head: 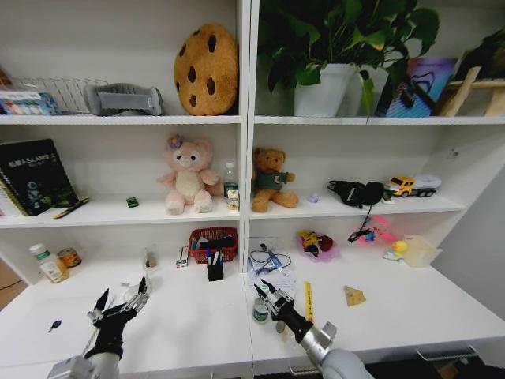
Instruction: Organize the objects on the table.
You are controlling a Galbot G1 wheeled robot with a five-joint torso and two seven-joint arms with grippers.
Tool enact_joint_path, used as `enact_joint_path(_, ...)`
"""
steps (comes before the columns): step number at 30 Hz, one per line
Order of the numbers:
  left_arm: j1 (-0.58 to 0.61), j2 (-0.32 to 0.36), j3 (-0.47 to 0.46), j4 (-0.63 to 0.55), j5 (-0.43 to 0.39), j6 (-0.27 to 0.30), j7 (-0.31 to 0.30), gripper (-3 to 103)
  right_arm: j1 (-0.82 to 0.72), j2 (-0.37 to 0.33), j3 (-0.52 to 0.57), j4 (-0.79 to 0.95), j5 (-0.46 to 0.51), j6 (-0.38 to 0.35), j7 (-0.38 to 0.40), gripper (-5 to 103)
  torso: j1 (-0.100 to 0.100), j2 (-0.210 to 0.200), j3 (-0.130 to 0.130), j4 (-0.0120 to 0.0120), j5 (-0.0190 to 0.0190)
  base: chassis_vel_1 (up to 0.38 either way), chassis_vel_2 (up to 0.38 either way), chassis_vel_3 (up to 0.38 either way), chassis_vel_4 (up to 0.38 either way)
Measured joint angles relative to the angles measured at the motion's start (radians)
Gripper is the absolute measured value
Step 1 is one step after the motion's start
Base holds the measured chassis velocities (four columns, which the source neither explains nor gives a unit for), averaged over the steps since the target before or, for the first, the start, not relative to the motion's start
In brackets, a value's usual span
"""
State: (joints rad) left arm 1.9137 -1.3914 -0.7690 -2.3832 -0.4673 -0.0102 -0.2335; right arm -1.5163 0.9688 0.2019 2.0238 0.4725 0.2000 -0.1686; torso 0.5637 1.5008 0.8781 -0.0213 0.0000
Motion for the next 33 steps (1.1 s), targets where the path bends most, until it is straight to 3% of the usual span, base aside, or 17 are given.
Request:
enact_joint_path(9, -0.008, 0.005, -0.004, 0.006, -0.012, 0.000, 0.001, 100, -0.137, -0.046, 0.111, 0.144, 0.004, 0.008, 0.002, 29, 0.000, 0.000, 0.000, 0.0000, 0.0000, 0.000, 0.000, 0.000, 0.000)
enact_joint_path(16, -0.029, 0.007, -0.001, 0.021, -0.024, -0.002, 0.003, 100, -0.404, -0.051, 0.286, 0.300, -0.019, 0.034, 0.023, 29, 0.000, 0.000, 0.000, -0.0001, 0.0000, 0.000, 0.000, 0.000, 0.000)
enact_joint_path(18, -0.038, 0.010, -0.001, 0.030, -0.031, -0.004, 0.005, 100, -0.522, -0.022, 0.358, 0.342, -0.042, 0.057, 0.021, 29, 0.000, 0.000, 0.000, -0.0002, -0.0001, 0.000, 0.000, 0.000, 0.000)
enact_joint_path(24, -0.054, 0.020, 0.001, 0.043, -0.046, -0.008, 0.011, 100, -0.683, 0.029, 0.444, 0.400, -0.097, 0.100, 0.017, 29, 0.000, 0.000, 0.000, 0.0000, -0.0001, 0.000, 0.000, 0.000, 0.000)
enact_joint_path(29, -0.052, 0.015, -0.021, 0.052, -0.064, -0.021, 0.026, 100, -0.778, 0.079, 0.446, 0.423, -0.185, 0.127, 0.021, 29, 0.000, 0.000, 0.000, 0.0002, -0.0001, 0.000, 0.000, 0.000, 0.000)
enact_joint_path(33, -0.052, 0.014, -0.050, 0.070, -0.091, -0.036, 0.041, 100, -0.894, 0.176, 0.440, 0.391, -0.312, 0.198, 0.037, 29, 0.000, 0.000, 0.000, -0.0004, -0.0001, 0.000, 0.000, 0.000, 0.000)
